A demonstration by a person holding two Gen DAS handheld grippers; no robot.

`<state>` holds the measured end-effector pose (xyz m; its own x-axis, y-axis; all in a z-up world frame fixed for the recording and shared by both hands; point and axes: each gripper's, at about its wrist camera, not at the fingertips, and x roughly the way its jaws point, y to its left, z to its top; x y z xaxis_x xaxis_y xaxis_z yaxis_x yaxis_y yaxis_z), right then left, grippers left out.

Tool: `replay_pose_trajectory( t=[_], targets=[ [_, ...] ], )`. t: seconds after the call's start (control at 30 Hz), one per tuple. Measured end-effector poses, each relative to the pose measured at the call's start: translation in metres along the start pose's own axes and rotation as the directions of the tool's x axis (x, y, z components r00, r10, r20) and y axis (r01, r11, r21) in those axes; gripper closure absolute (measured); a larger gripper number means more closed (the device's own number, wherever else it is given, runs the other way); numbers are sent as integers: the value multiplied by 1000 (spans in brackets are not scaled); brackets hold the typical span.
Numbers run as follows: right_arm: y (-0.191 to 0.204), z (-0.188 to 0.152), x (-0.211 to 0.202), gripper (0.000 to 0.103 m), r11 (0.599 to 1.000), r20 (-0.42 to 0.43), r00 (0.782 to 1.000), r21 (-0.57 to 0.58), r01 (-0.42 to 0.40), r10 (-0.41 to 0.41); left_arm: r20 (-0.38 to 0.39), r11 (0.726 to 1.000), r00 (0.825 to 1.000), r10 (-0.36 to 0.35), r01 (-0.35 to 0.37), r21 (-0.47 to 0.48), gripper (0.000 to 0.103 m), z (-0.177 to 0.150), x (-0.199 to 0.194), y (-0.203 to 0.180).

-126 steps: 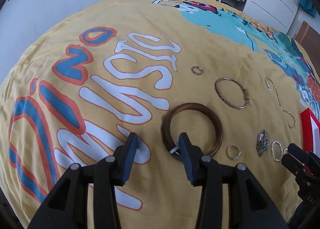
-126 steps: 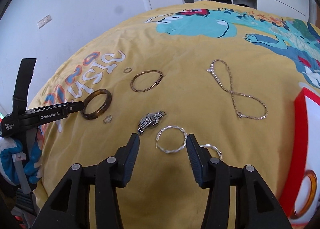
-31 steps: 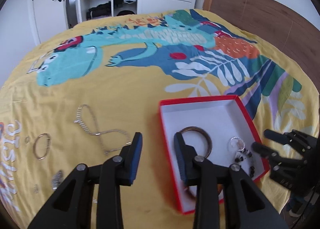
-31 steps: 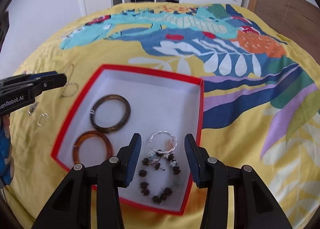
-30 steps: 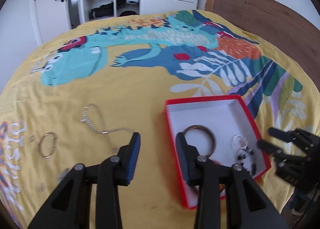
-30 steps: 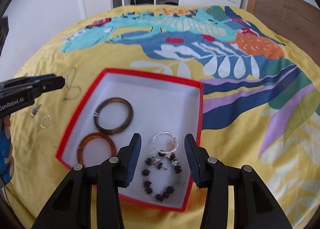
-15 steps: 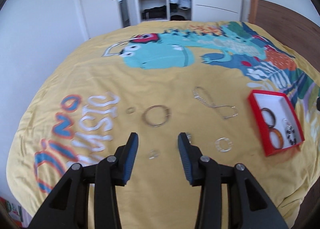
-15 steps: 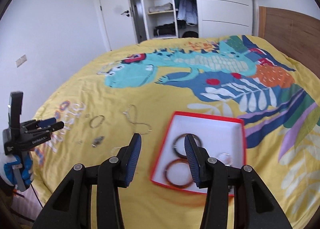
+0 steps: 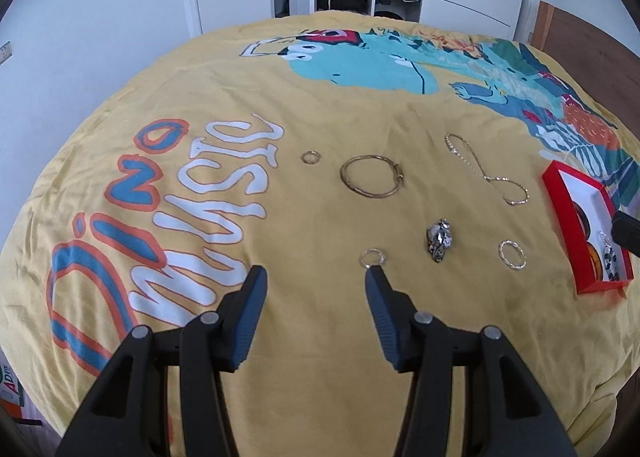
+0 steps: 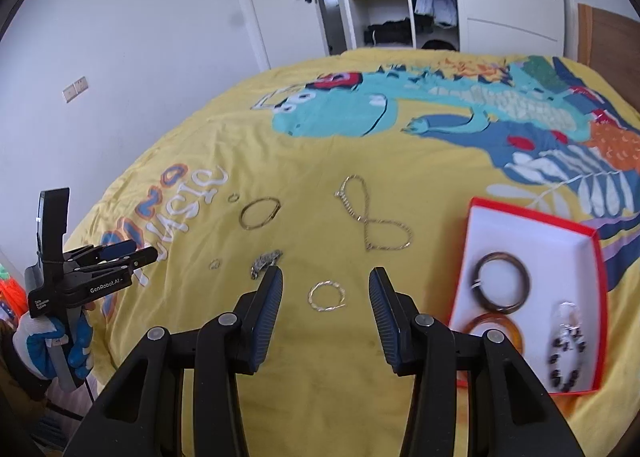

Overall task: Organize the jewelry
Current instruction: 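Grasp a small silver ring with the left tool while the right tool grasps the second twisted hoop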

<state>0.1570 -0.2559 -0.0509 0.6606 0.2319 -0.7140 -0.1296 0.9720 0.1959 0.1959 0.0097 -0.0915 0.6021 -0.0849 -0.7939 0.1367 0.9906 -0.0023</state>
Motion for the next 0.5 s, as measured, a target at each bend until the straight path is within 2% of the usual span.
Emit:
replay_pose_trajectory(
  t=[0.23,0.5],
  targets=[
    [0,-21,58,58,1000,-100,995,-3,0,-1,-52,999,998,-38,38,11,54,-6,39,-17],
    [-3,-29,104,53,1000,-149,989,-8,15,-16,-81,998,995,-57,58,17,54,-4,71,-27]
  ],
)
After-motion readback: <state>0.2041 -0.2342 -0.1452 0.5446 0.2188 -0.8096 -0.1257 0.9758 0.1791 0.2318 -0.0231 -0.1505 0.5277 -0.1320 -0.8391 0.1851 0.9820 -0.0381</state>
